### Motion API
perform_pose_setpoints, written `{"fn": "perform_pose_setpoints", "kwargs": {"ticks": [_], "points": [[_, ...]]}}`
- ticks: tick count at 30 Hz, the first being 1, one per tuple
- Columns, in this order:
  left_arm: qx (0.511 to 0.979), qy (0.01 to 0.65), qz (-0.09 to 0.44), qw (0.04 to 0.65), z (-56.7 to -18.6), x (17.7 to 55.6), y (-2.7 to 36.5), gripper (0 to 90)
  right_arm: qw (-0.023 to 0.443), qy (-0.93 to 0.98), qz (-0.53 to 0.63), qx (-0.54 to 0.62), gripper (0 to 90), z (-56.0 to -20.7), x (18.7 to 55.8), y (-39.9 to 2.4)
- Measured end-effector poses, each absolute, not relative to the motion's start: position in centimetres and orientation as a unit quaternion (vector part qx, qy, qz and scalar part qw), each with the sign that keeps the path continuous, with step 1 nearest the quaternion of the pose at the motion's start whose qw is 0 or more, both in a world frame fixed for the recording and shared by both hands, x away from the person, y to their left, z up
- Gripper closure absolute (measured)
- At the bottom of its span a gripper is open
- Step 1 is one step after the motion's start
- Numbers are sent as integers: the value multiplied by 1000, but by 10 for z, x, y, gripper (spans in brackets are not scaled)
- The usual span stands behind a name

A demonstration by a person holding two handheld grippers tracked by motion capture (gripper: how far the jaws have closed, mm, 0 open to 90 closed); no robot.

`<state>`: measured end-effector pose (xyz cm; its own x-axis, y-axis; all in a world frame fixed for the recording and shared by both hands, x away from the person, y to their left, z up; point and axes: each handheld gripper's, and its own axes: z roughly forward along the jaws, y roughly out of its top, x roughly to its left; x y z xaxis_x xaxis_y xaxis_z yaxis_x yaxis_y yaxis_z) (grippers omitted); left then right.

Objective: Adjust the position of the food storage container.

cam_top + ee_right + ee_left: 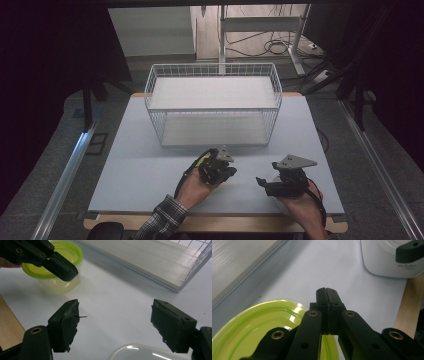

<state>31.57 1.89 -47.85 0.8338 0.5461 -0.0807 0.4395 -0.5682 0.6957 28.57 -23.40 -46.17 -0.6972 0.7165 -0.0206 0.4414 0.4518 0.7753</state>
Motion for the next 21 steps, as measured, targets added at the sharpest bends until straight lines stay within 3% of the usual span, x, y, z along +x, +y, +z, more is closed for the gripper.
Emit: {"fn": "perform_pose_setpoints", "kwargs": {"ticks": [21], "points": [[862,342,98,361,-482,313,92,900,175,835,392,344,233,-463,286,-231]]}}
